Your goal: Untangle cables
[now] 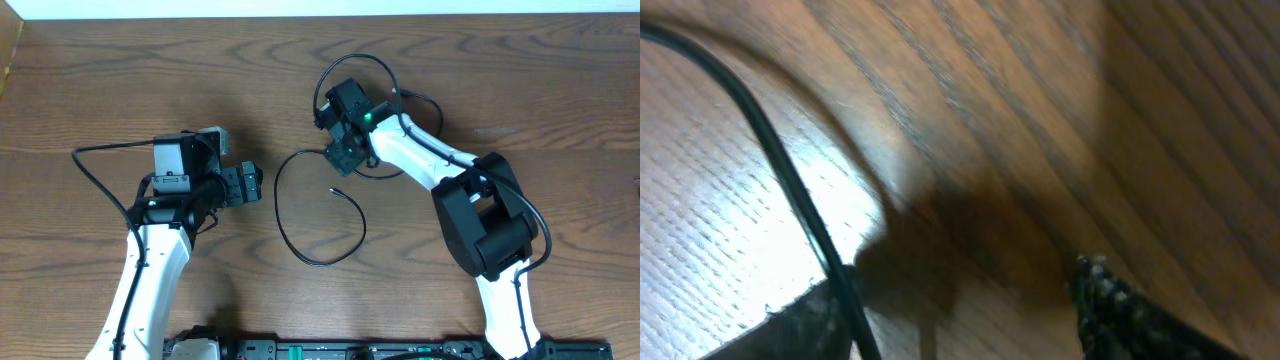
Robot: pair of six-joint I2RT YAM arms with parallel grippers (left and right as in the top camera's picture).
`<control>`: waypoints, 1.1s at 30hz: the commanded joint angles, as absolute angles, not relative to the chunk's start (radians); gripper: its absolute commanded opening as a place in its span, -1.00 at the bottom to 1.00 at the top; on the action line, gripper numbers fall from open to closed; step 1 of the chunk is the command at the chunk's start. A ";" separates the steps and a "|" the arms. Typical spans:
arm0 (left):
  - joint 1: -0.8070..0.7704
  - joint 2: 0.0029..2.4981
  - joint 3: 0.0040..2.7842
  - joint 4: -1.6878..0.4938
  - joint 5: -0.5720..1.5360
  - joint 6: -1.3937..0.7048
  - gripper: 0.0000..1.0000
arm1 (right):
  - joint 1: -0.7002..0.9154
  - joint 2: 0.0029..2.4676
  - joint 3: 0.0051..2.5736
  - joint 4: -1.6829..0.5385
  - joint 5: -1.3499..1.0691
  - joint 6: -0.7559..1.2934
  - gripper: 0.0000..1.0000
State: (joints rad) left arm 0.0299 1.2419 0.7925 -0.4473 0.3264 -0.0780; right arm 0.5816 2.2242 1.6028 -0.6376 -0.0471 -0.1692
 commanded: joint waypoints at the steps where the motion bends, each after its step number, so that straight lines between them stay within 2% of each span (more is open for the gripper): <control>1: 0.027 1.246 0.795 -0.459 0.312 -0.084 0.91 | 0.606 2.350 1.523 -0.680 0.015 -0.180 0.11; 3: 0.027 1.246 0.795 -0.460 0.312 -0.084 0.91 | 0.611 2.350 1.523 -0.681 0.016 -0.159 -0.03; 5: 0.027 1.246 0.795 -0.463 0.312 -0.084 0.91 | 0.613 2.350 1.523 -0.682 0.016 -0.130 -0.33; 8: 0.027 1.246 0.795 -0.467 0.312 -0.084 0.91 | 0.613 2.350 1.524 -0.689 0.018 -0.123 -0.93; 9: 0.027 1.246 0.795 -0.467 0.312 -0.084 0.91 | 0.613 2.350 1.524 -0.693 0.026 -0.120 -0.98; 21: 0.027 1.246 0.795 -0.470 0.313 -0.088 0.91 | 0.599 2.308 1.571 -0.791 0.259 -0.041 -0.98; 26: 0.027 1.246 0.795 -0.470 0.313 -0.087 0.91 | 0.568 2.209 1.635 -0.851 0.251 -0.011 -0.98; 33: 0.027 1.246 0.795 -0.470 0.323 -0.087 0.91 | 0.515 2.089 1.833 -1.145 0.226 0.091 -0.98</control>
